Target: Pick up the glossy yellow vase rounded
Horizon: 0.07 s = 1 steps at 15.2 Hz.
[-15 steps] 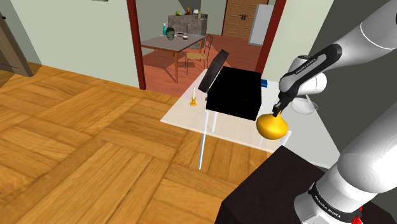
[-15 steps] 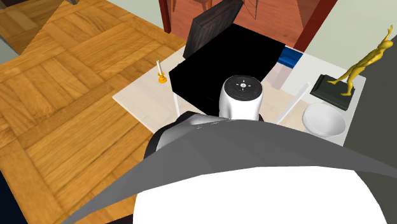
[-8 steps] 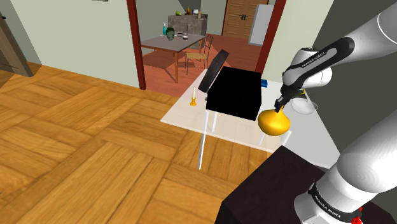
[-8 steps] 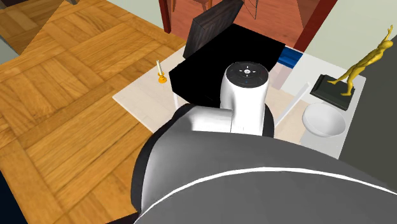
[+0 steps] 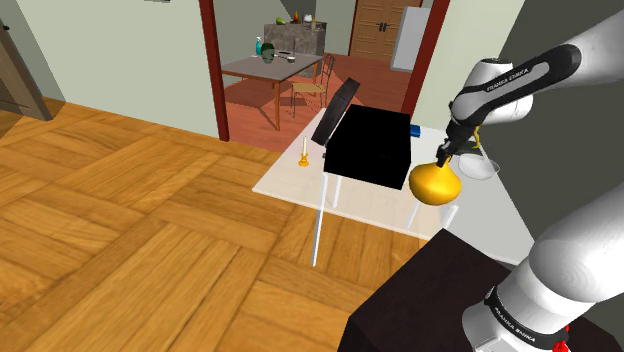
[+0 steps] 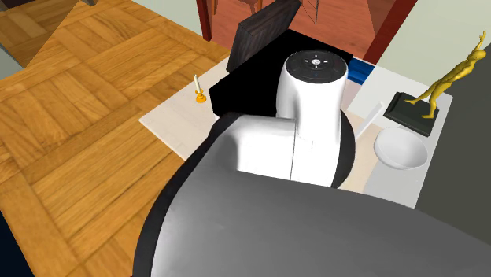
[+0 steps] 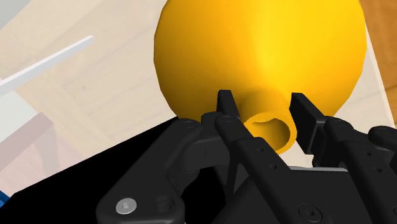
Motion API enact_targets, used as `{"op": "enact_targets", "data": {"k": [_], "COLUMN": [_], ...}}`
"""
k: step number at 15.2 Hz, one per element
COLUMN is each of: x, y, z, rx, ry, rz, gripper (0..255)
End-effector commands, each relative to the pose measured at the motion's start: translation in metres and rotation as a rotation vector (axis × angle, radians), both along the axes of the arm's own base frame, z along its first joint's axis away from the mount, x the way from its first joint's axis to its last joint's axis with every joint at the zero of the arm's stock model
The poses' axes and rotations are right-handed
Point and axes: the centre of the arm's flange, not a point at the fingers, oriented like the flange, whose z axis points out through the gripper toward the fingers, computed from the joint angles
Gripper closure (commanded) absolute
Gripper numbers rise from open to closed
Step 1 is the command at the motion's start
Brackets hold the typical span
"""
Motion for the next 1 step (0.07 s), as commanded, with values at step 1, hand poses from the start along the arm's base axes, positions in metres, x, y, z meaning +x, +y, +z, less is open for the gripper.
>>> {"op": "enact_targets", "data": {"k": [1], "x": [0.0000], "y": [0.0001], "z": [0.0030], "rx": [0.000], "ry": [0.000], "rz": [0.000], "gripper": [255]}}
